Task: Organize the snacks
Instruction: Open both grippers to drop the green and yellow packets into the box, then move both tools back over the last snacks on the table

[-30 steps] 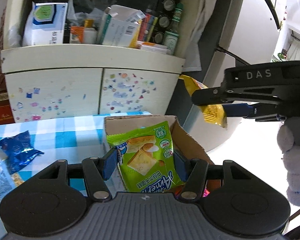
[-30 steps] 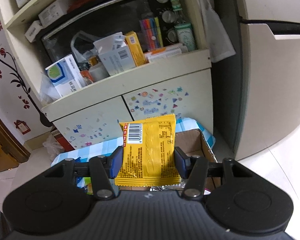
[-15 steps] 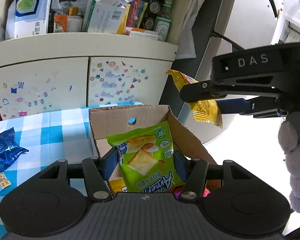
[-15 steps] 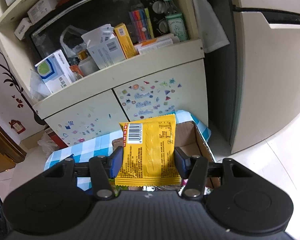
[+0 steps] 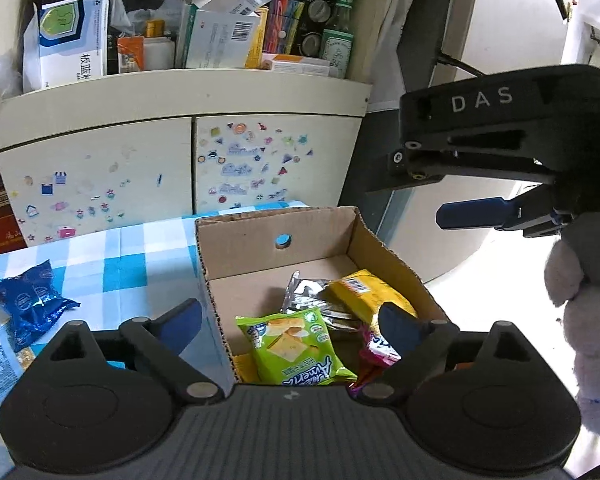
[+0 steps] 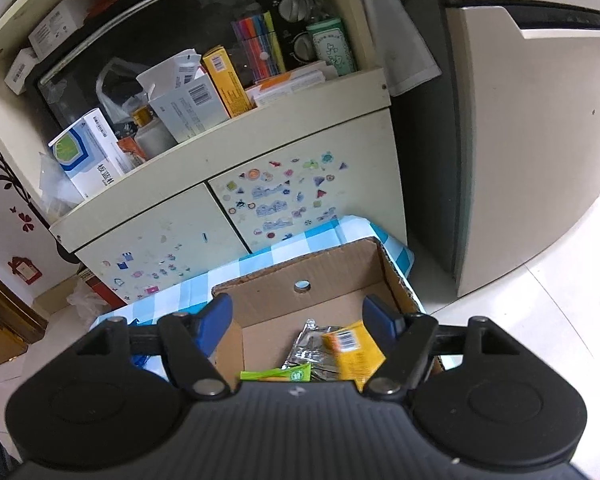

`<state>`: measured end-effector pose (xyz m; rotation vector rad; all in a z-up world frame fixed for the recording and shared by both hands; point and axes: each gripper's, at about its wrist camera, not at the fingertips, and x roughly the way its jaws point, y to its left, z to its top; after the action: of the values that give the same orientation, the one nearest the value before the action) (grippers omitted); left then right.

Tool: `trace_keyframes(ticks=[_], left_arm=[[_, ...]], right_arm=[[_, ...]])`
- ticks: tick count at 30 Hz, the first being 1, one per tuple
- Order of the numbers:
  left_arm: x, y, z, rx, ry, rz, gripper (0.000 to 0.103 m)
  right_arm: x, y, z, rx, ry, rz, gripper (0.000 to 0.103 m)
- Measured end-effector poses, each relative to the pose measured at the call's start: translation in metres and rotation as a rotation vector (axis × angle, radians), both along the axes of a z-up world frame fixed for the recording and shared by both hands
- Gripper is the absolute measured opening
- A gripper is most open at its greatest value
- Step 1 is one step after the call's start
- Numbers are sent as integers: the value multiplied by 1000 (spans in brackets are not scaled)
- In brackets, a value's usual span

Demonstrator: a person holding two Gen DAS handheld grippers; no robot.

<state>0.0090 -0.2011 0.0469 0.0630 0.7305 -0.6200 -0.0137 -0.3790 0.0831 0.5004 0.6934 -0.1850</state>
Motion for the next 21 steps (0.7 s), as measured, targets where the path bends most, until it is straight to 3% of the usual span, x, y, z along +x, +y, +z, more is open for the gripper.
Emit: trace_keyframes(ticks=[21], left_arm=[[2,18,1,78,14,67,98]], right_arm=[[14,25,3,-24,-7,45,73]])
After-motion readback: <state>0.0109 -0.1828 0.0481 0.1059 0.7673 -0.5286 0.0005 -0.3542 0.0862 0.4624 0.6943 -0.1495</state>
